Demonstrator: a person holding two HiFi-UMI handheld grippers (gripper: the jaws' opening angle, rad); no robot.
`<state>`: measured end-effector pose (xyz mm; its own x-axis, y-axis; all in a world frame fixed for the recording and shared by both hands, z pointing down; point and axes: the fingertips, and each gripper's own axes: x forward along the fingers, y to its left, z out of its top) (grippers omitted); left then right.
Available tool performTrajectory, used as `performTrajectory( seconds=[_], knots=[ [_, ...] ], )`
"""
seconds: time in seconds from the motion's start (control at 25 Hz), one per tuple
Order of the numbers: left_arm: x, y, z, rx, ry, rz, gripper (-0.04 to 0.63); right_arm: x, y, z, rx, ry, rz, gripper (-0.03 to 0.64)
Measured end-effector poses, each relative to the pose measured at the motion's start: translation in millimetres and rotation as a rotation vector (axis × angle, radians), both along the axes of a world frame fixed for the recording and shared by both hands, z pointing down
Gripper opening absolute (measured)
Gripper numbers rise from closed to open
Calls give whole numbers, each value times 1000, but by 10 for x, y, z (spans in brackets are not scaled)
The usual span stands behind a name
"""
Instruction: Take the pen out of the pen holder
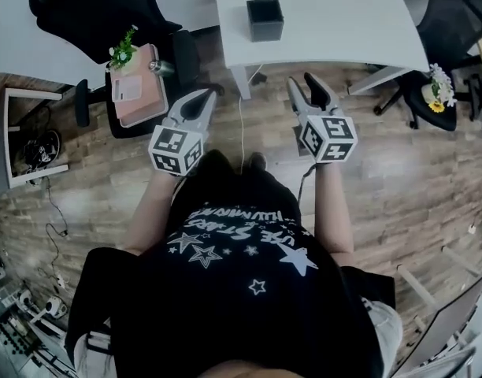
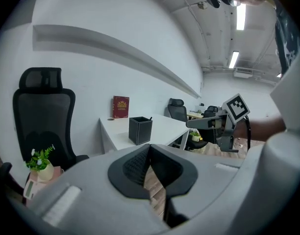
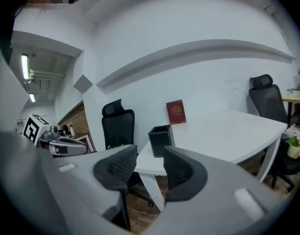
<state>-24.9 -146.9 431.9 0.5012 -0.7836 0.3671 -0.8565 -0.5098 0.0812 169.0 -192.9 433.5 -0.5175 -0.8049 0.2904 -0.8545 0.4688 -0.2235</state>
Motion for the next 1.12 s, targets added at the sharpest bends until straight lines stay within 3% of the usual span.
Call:
performTrajectory(
  seconds=[0.32, 0.84, 1.12],
  knots=[
    [-187, -297, 59, -11, 17, -57, 11, -256, -444, 5, -1, 7, -38, 175],
    [-266, -1583, 274, -39, 63, 108, 11, -403, -1489, 178, -42, 30, 134, 173],
    [-202, -1953, 449, -80, 61, 185, 11, -406, -1736, 263, -43, 30, 198, 116]
  ],
)
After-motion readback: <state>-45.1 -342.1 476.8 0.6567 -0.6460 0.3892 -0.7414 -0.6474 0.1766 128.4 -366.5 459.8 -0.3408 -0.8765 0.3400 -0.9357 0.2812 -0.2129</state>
